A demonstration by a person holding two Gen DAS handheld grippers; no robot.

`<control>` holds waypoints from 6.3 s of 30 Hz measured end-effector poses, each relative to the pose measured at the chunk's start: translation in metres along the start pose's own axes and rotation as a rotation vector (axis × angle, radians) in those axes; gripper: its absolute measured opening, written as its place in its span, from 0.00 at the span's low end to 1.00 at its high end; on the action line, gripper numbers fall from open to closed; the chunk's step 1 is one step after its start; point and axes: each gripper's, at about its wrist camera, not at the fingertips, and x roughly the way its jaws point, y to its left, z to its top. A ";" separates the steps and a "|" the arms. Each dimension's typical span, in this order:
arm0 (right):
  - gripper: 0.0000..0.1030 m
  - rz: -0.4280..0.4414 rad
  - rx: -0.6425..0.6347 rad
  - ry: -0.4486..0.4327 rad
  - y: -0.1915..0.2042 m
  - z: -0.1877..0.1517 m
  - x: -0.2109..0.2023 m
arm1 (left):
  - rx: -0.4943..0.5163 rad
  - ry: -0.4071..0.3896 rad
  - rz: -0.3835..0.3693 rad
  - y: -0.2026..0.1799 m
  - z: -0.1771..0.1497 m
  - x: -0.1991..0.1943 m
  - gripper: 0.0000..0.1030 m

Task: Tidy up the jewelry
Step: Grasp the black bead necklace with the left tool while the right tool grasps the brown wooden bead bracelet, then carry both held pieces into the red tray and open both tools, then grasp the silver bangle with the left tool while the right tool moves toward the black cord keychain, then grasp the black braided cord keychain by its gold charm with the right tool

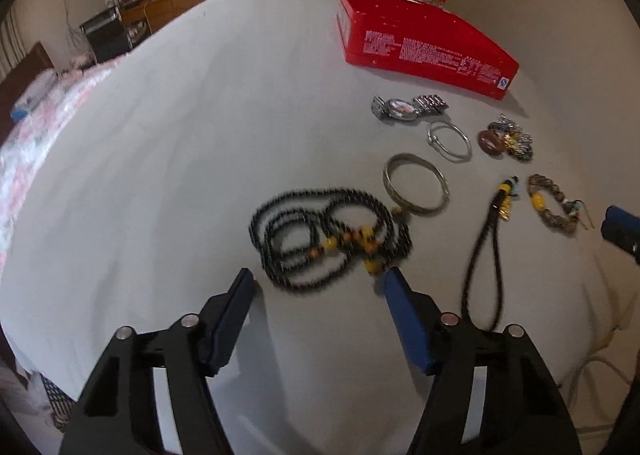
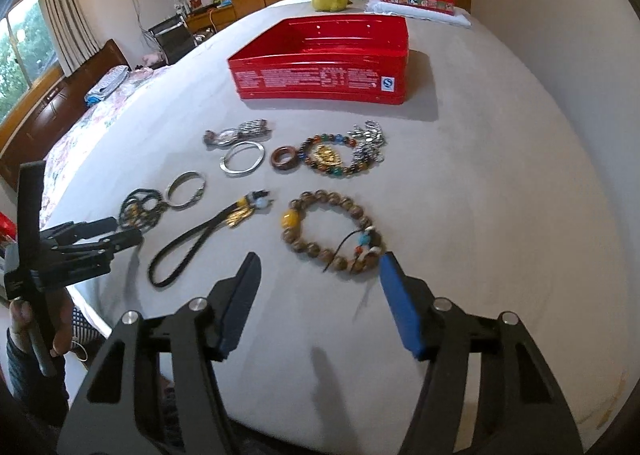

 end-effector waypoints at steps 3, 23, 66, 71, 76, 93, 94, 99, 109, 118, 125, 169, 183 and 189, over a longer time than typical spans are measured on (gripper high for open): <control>0.43 -0.009 0.003 0.014 -0.010 0.008 0.014 | 0.008 -0.002 0.003 0.000 0.005 0.003 0.67; 0.11 -0.011 -0.077 0.090 -0.024 0.026 0.071 | 0.004 -0.039 0.007 0.006 0.018 0.007 0.17; 0.09 0.118 -0.182 -0.183 0.012 0.110 -0.057 | 0.202 -0.387 -0.038 -0.034 0.117 -0.140 0.09; 0.09 0.140 -0.177 -0.170 0.005 0.149 -0.054 | 0.245 -0.428 -0.051 -0.048 0.156 -0.150 0.09; 0.09 0.133 -0.163 -0.147 -0.004 0.196 -0.039 | 0.267 -0.421 -0.071 -0.058 0.203 -0.140 0.09; 0.09 0.066 -0.028 0.033 -0.051 0.284 0.111 | 0.241 -0.246 -0.064 -0.083 0.317 0.003 0.09; 0.09 0.069 -0.020 0.043 -0.053 0.285 0.118 | 0.240 -0.230 -0.065 -0.084 0.320 0.014 0.09; 0.10 0.049 -0.002 0.112 -0.062 0.284 0.165 | 0.243 -0.137 -0.068 -0.089 0.318 0.076 0.10; 0.22 -0.044 -0.035 0.141 -0.073 0.277 0.190 | 0.252 -0.053 -0.069 -0.091 0.303 0.134 0.36; 0.38 -0.043 -0.036 0.028 -0.071 0.271 0.137 | 0.234 -0.130 -0.071 -0.075 0.290 0.082 0.50; 0.53 -0.001 -0.073 -0.079 -0.054 0.221 0.055 | 0.231 -0.236 -0.080 -0.045 0.236 0.000 0.67; 0.56 0.250 -0.005 0.056 0.040 0.003 0.044 | 0.236 -0.085 -0.103 -0.051 0.051 0.043 0.62; 0.56 0.240 0.044 0.077 0.063 0.018 0.067 | 0.187 -0.121 -0.094 -0.030 0.052 0.038 0.45; 0.57 0.191 0.022 0.057 0.075 0.028 0.081 | 0.175 -0.129 -0.087 -0.020 0.051 0.033 0.45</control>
